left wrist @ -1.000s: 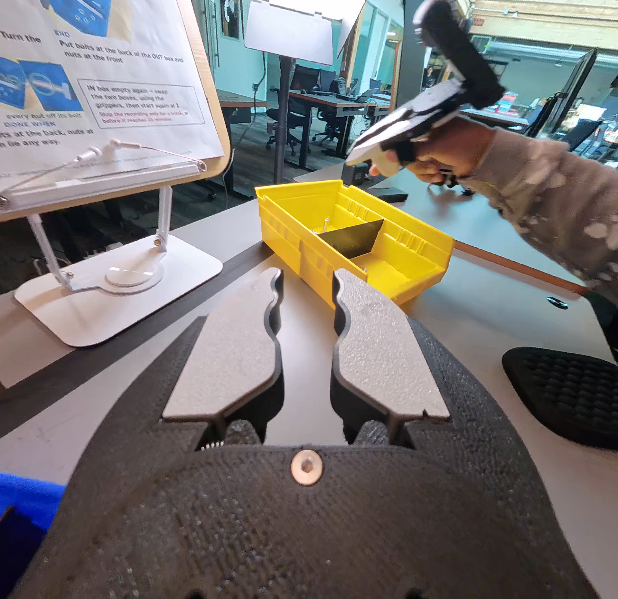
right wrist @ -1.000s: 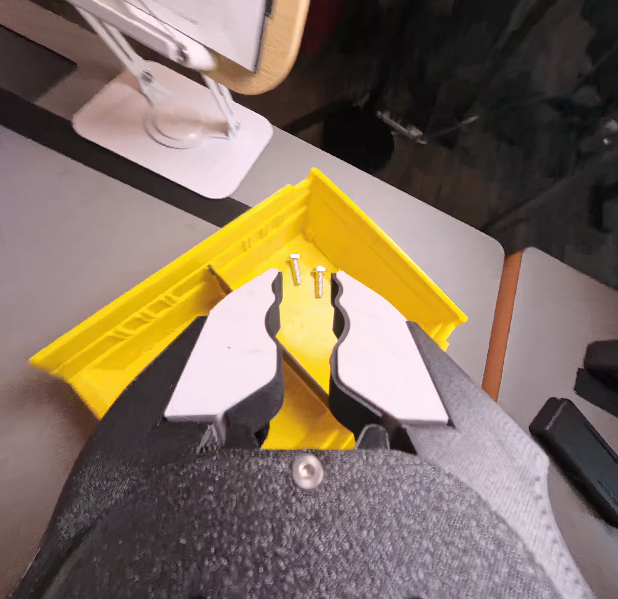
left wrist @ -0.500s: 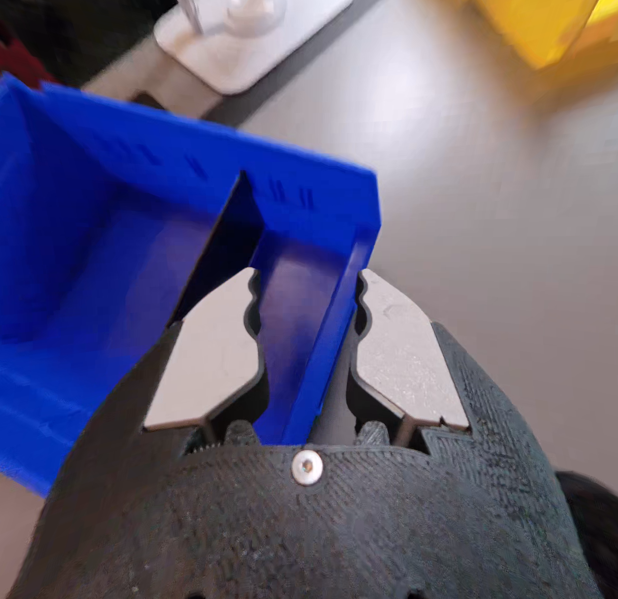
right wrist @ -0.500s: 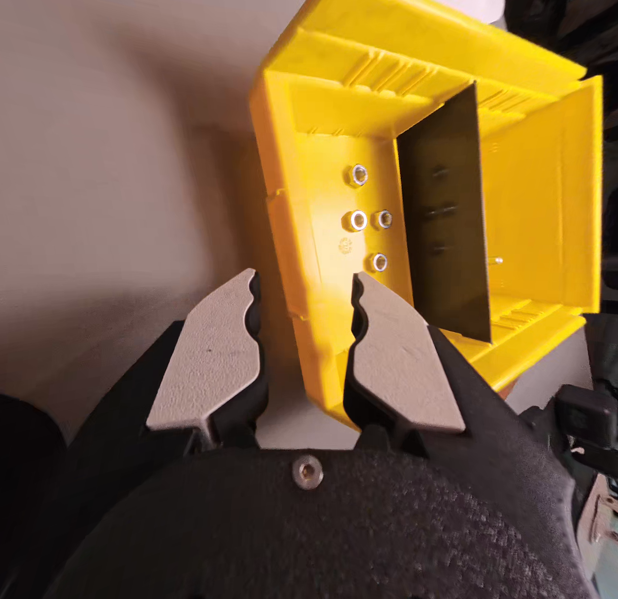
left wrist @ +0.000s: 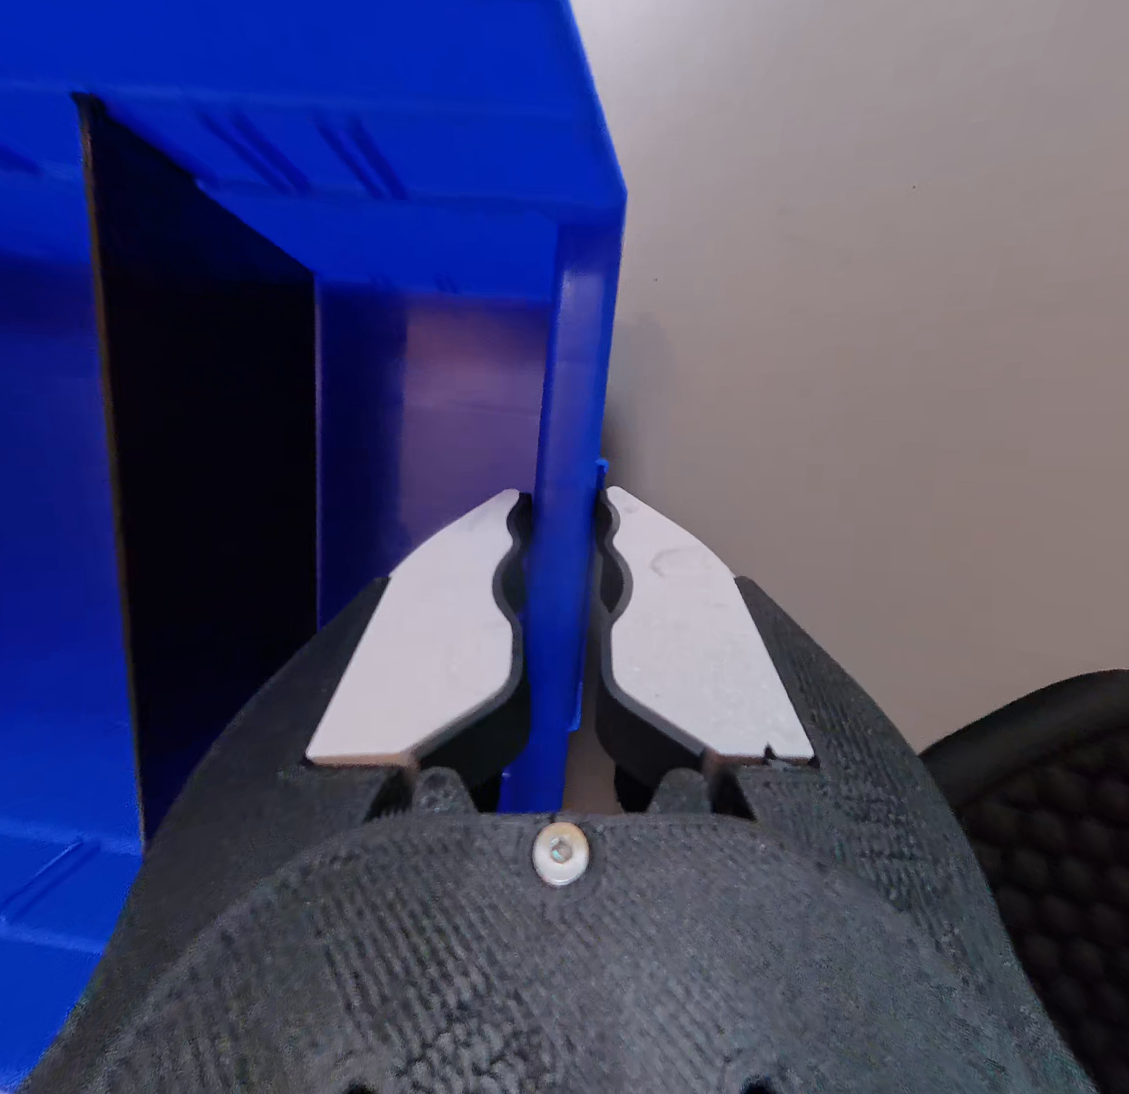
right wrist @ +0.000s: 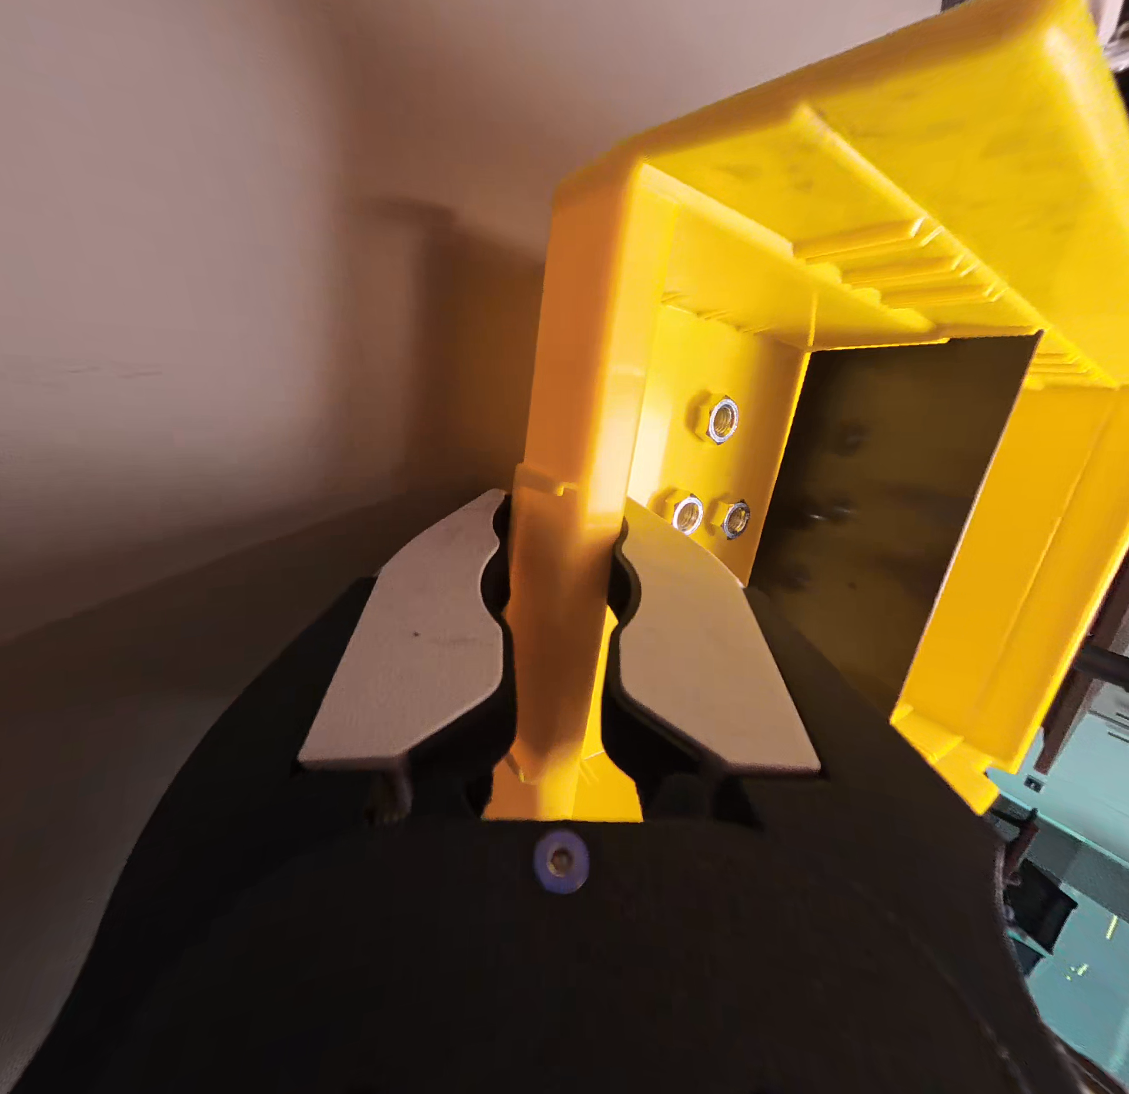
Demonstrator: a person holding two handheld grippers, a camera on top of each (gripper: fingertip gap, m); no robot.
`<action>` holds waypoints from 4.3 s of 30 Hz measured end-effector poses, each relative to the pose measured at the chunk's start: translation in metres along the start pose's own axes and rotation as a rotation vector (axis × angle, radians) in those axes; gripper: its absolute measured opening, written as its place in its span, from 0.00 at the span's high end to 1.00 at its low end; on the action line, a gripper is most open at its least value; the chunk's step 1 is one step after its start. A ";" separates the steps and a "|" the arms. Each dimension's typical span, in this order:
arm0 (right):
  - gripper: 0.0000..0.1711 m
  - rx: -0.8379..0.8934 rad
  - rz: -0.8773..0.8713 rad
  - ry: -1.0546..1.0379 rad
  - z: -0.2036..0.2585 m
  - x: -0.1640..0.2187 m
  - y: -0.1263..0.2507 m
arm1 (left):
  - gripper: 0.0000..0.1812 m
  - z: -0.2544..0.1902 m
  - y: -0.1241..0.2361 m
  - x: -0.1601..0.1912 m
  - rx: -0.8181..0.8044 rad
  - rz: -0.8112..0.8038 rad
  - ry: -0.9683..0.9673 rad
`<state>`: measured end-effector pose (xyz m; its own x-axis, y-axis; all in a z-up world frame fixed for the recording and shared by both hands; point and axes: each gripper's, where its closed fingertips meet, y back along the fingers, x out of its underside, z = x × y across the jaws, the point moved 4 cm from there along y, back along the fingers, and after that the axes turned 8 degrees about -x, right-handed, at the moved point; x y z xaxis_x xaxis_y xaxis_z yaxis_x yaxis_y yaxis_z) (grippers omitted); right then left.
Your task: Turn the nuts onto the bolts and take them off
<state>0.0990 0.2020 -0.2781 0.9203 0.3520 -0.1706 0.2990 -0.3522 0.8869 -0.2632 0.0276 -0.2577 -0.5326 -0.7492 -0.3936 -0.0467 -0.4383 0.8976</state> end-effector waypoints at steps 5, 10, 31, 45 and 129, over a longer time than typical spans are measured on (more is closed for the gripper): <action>0.83 0.032 -0.055 0.094 0.039 -0.019 0.015 | 0.88 -0.019 -0.004 -0.018 -0.004 -0.005 -0.092; 0.83 0.041 -0.132 0.171 0.079 -0.048 0.030 | 0.88 -0.054 -0.013 -0.058 0.048 -0.021 -0.215; 0.75 0.366 -0.755 -0.903 0.095 0.068 0.148 | 0.77 -0.145 0.039 -0.123 -0.199 -0.521 -0.116; 0.72 0.263 -0.684 -1.015 0.082 0.038 0.100 | 0.72 -0.185 0.019 -0.134 -0.143 -0.625 0.186; 0.79 -0.240 -0.948 -0.373 0.086 -0.344 0.059 | 0.80 -0.011 0.150 0.195 -0.759 -0.736 0.655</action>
<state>-0.1786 -0.0146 -0.2034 0.3662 0.0891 -0.9263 0.9186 0.1243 0.3751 -0.3649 -0.1899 -0.2020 -0.0546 -0.2151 -0.9751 0.4610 -0.8716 0.1665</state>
